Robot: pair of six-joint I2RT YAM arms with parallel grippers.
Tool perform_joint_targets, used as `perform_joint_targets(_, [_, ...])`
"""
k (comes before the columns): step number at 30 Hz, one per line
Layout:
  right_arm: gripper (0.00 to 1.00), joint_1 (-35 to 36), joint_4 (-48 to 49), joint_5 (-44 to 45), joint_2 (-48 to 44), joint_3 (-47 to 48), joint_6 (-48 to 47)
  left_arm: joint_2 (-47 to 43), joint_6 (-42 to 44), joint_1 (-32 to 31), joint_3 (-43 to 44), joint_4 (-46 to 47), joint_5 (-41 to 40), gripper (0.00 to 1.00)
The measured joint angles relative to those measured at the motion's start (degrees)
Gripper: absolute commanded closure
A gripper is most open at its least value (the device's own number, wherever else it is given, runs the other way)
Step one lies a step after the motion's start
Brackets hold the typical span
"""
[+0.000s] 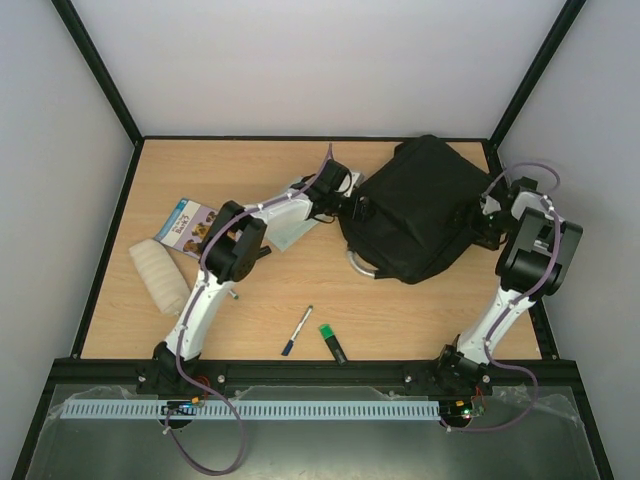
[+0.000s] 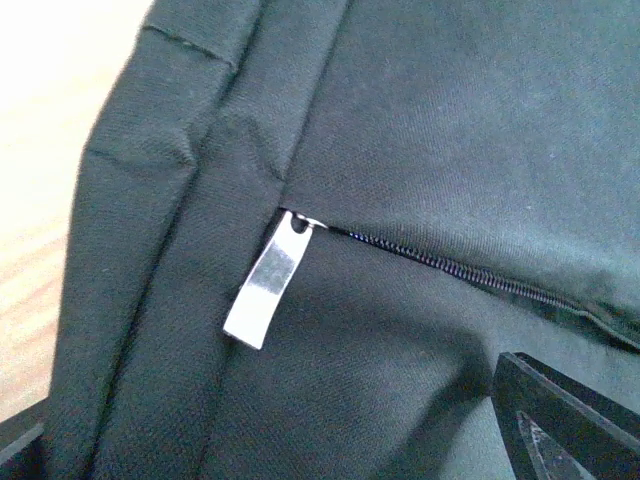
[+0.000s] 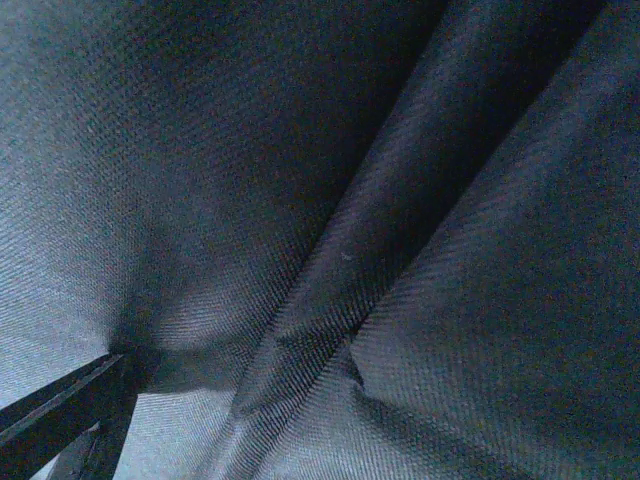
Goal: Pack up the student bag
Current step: Adjust the student bag at the center of the board.
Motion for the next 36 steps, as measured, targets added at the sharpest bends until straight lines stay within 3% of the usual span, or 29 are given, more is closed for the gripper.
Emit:
perform_joint_targets(13, [0.0, 2.7, 2.8, 2.5, 1.8, 2.7, 1.1, -12.7, -0.9, -6.0, -18.6, -0.2, -0.7, 0.05])
perform_joint_targets(24, [0.01, 3.5, 3.4, 1.9, 3.9, 5.6, 2.8, -16.9, -3.2, -10.5, -26.0, 2.5, -1.2, 0.05])
perform_joint_targets(36, [0.01, 3.7, 4.6, 2.0, 3.9, 5.7, 3.6, -17.0, -4.7, -13.0, -26.2, 3.1, -2.6, 0.05])
